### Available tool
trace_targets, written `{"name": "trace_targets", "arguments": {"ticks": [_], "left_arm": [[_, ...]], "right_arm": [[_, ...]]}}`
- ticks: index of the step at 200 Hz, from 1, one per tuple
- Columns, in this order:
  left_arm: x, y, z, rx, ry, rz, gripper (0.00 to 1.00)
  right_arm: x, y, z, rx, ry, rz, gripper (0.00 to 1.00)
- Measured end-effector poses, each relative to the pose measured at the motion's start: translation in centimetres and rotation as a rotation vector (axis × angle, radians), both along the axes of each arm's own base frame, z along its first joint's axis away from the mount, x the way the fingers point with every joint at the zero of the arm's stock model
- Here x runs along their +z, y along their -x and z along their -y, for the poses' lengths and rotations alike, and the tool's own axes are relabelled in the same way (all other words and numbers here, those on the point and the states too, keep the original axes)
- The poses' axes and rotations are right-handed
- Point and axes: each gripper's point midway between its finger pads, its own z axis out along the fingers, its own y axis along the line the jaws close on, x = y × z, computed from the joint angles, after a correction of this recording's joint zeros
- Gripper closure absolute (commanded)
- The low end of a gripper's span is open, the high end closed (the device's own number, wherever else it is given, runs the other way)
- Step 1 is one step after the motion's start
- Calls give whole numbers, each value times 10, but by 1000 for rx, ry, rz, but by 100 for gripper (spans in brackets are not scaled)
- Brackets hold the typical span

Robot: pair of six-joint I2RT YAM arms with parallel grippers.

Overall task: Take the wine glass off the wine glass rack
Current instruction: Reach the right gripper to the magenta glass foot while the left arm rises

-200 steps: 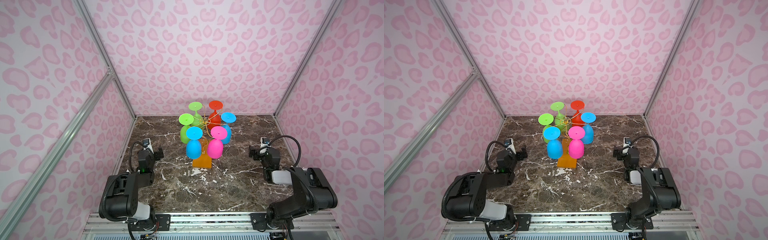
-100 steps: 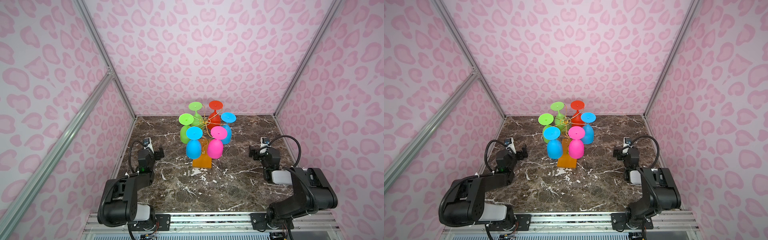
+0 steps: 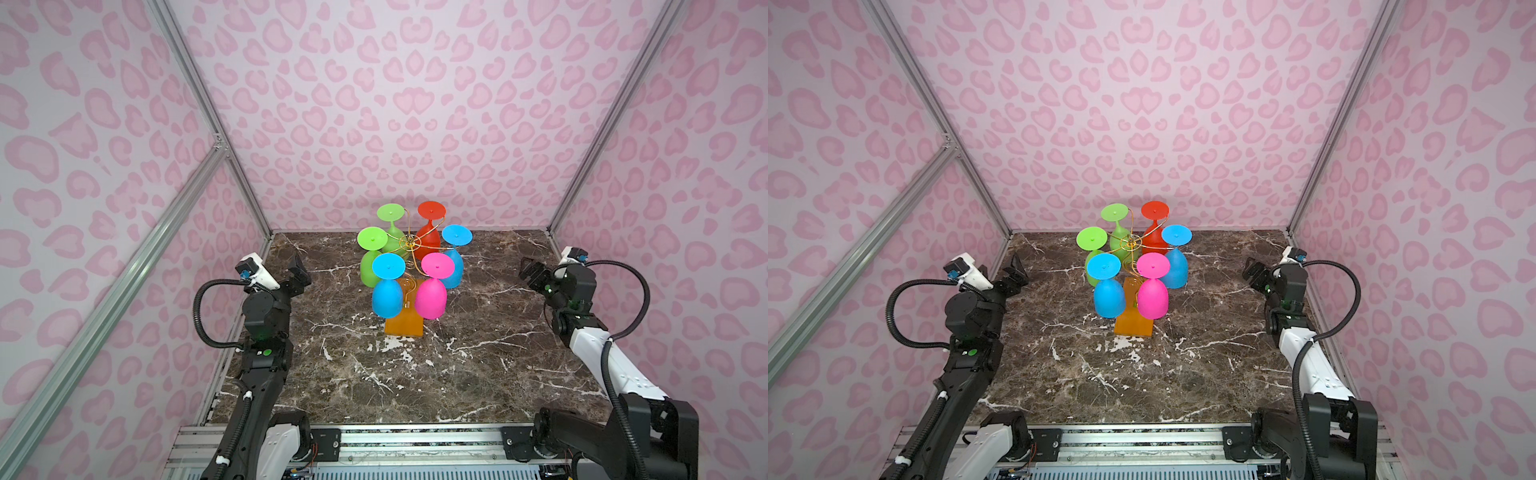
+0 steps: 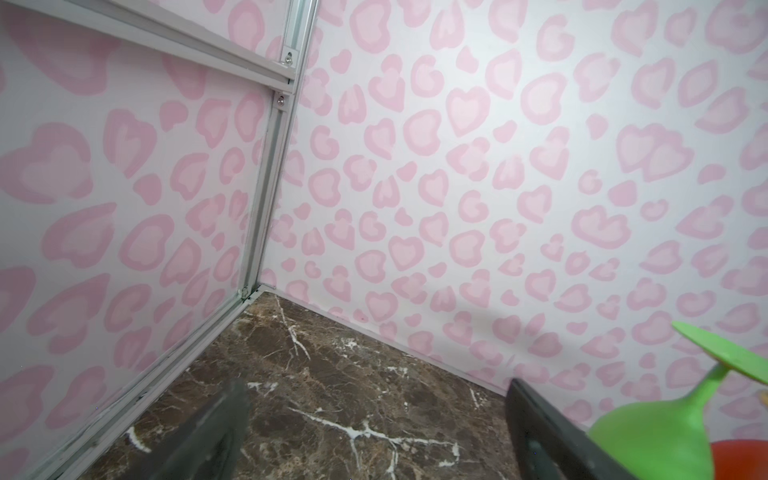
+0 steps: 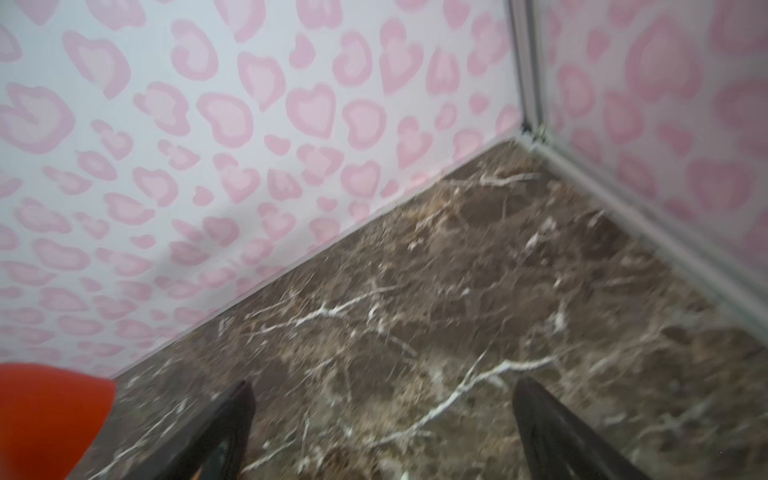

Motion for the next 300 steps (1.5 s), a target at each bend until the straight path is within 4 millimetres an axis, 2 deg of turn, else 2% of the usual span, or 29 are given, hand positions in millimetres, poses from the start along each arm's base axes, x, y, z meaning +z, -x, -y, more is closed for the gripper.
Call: {"name": "trace_targets", "arguments": {"ticks": [17, 41, 52, 69, 97, 115, 132, 147, 168, 200, 247, 300], "left_arm": [[23, 9, 5, -26, 6, 36, 3], [62, 21, 9, -48, 7, 108, 3], [72, 25, 12, -64, -6, 124, 3], [71, 28, 15, -79, -25, 123, 4], [50, 30, 13, -68, -31, 85, 3], [47, 32, 10, -50, -36, 79, 3], [49, 34, 10, -48, -37, 86, 3], [49, 34, 10, -51, -37, 85, 4], [48, 34, 12, -63, -38, 82, 4], [48, 38, 14, -70, -39, 85, 4], [41, 36, 15, -80, -26, 62, 3], [36, 32, 18, -96, -18, 41, 4]], "right_arm": [[14, 5, -28, 129, -162, 44, 15], [57, 18, -62, 293, -299, 145, 27], [74, 28, -75, 349, -335, 172, 30], [101, 48, -92, 424, -350, 225, 33], [140, 87, -119, 528, -355, 276, 39], [159, 111, -137, 593, -353, 293, 42], [160, 128, -155, 664, -372, 270, 44], [152, 135, -170, 705, -416, 210, 47], [141, 137, -185, 728, -466, 134, 51], [139, 143, -205, 771, -523, 88, 56], [134, 136, -222, 770, -596, 36, 62], [137, 126, -227, 749, -659, 35, 65]]}}
